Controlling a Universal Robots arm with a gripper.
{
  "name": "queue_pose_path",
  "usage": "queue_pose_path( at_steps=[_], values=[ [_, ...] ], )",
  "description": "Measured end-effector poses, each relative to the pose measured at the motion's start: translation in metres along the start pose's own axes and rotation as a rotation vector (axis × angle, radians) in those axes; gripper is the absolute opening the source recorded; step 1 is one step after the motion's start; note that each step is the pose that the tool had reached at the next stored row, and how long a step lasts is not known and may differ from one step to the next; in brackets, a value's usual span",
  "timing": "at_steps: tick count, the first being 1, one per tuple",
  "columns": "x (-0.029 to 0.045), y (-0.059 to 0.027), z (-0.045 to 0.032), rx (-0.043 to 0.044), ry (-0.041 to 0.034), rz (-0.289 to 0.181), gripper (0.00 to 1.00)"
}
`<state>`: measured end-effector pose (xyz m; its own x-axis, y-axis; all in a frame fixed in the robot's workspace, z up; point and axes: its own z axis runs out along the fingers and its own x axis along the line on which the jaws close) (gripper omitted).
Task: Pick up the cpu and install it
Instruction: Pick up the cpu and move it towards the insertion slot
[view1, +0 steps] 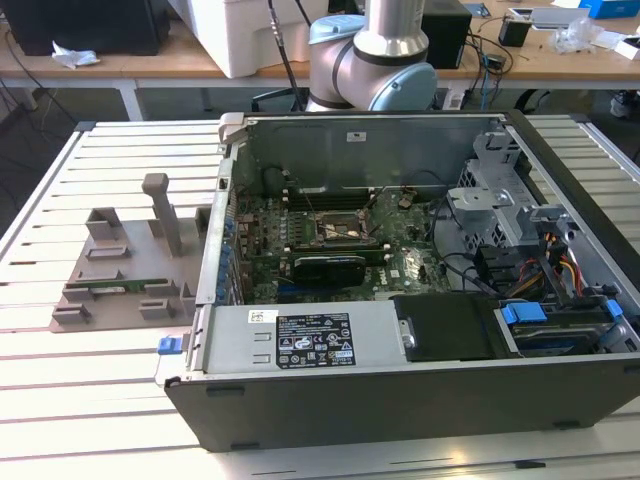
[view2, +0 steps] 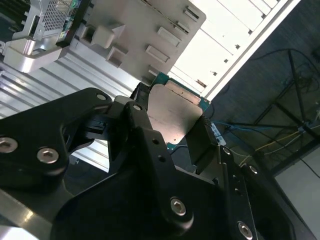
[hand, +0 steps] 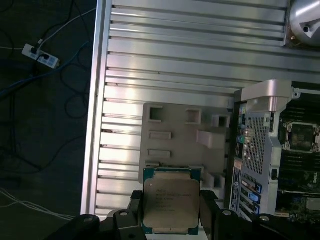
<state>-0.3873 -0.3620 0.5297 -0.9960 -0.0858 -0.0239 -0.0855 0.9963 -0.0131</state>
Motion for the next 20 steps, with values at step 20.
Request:
queue_pose_path(
  at_steps=[20],
  values=[
    [-0.0362, -0.003, 0.0073, -0.0002, 0.0023, 0.0, 0.54]
  ],
)
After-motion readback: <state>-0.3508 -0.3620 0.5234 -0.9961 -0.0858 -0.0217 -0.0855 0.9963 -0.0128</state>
